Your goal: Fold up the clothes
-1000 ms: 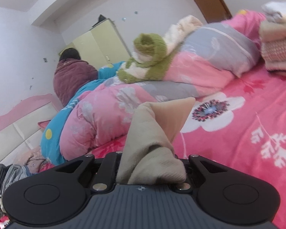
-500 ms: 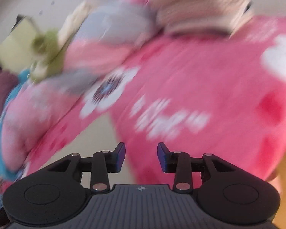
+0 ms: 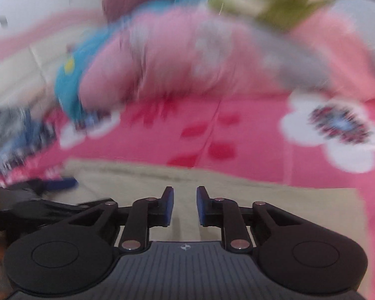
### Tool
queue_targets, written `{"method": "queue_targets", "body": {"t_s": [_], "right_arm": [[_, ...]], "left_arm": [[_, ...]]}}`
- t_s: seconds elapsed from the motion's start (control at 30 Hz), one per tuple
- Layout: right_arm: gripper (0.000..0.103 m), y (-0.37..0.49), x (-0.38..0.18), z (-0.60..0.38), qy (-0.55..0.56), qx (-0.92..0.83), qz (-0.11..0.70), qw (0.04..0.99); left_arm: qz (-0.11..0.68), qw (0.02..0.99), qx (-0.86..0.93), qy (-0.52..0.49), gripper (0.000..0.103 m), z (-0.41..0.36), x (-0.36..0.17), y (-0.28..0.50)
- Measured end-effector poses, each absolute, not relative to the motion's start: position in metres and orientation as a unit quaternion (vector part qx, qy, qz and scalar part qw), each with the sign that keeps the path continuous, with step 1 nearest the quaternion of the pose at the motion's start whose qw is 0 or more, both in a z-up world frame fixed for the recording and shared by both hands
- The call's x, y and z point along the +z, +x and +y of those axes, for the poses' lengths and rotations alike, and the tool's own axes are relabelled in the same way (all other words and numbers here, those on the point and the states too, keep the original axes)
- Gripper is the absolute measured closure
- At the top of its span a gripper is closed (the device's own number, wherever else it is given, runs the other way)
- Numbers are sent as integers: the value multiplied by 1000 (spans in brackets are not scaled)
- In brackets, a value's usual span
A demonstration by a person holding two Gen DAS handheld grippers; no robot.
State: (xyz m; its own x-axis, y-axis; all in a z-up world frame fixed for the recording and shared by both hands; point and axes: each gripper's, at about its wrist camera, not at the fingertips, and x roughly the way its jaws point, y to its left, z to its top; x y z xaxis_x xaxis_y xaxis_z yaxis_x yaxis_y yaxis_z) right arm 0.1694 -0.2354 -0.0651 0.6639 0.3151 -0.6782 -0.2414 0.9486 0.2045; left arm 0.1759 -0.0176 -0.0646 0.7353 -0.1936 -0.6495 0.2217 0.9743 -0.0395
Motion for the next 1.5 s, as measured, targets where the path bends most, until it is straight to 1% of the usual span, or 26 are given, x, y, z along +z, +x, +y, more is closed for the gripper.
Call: {"method": "queue_targets", "body": {"t_s": [0.03,0.07,0.1,0.17,0.2,0.3,0.4,0.5,0.6,0.67,0.8,0.93,1.07,1.2,1.27,1.33,1.47,1.5], "right_arm": [[84,185,-77,-230,39,149,402,903],[89,190,-80,-230,44,144,405,902],[90,195,-83,-230,50,138,408,901],[90,205,-87,-230,60,128,413,900],[88,203,-81,-231,58,122,408,903],[88,195,-68,-231,50,125,392,910],[89,200,-74,-229,41,121,409,903],[90,215,-92,-232,49,112,413,902],[88,213,-80,-225,48,92,406,908],[88,202,-66,-215,39,113,394,911],[87,180,-42,-178,12,204,385,900],[87,179,-47,-130,-22,275,405,872],[88,208,-81,-93,-41,267,441,856],[88,217,-67,-86,-28,253,434,864],[88,210,-54,-83,-27,271,426,863],[87,209,-49,-76,-21,303,435,848],[88,232,-79,-46,-29,300,469,830],[88,236,-79,-45,-15,296,463,835]], "left_arm": [[344,932,-113,20,0,-17,-66,176],[342,933,-115,18,0,-16,-67,175],[340,933,-117,15,0,-15,-67,175],[337,934,-120,10,0,-13,-68,175],[336,934,-122,7,0,-12,-68,175],[328,936,-126,-7,0,-9,-67,175],[316,938,-137,-35,0,-2,-63,172],[284,944,-154,-65,0,14,-47,154],[252,949,-175,-69,0,27,-31,127],[238,949,-195,-68,0,36,-29,109],[238,948,-203,-60,0,44,-39,86],[238,951,-191,-49,0,47,-49,86],[239,952,-182,-66,0,59,-55,89],[253,948,-171,-87,0,71,-63,93],[260,946,-169,-93,1,73,-66,95],[265,945,-167,-94,1,73,-68,96],[262,948,-155,-89,1,75,-70,93],[258,950,-152,-89,1,76,-69,91]]}}
